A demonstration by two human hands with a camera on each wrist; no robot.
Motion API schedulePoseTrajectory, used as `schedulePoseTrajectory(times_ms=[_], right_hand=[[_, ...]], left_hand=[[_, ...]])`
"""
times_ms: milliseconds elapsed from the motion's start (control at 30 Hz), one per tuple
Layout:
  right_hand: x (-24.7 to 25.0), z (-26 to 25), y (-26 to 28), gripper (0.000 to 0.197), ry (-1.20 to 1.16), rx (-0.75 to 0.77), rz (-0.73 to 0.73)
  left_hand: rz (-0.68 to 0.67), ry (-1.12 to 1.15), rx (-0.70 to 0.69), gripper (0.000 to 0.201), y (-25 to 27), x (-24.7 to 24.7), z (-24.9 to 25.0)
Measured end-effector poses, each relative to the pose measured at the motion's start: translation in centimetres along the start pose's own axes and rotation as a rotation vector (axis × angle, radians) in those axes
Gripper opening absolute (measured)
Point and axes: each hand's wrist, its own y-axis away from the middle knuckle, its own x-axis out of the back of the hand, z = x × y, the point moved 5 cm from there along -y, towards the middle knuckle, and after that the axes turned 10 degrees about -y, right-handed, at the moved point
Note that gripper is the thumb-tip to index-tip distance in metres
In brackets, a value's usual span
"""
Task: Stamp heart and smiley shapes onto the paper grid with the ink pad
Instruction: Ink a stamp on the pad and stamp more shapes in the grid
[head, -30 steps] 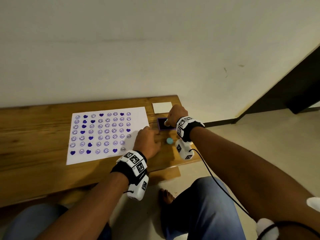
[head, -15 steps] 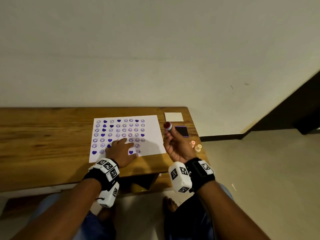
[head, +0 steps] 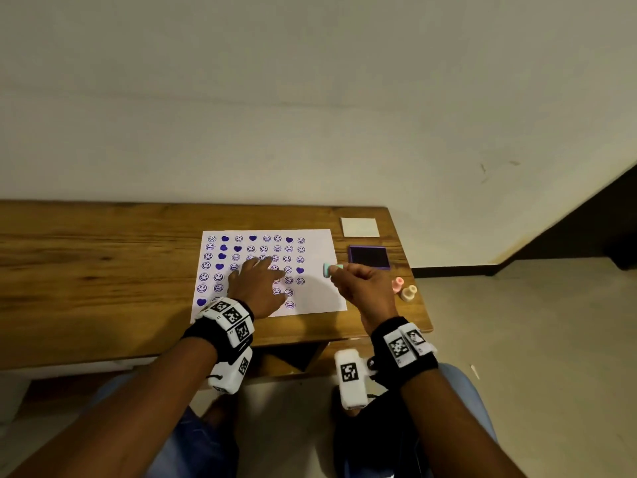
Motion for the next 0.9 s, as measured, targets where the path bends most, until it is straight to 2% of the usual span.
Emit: schedulePoseTrajectory(times_ms=[100,200,467,900], right_hand=[[-0.7,0.6,-1.4,0.023,0.529,0.188,0.035],[-2.2,1.6,-2.1,0.037,0.785,0.222,0.022],[-4.5,2.6,-3.2,0.036,1.000,0.218,-0.018],[-5.4,3.3,-3.3,0.033,1.062,0.175,-0.030]], left_hand=[[-0.072,-0.034,-0.012,0.062,-0.6,-0.6,-0.4],[-0.053,-0.024,0.002,0.064,-0.4,-0.9,-0.4],[-0.021,0.007,0.016,0.061,-0.4,-0.9,-0.3],[-0.032,0.024,0.021,0.059,-0.6,-0.7,-0.4]])
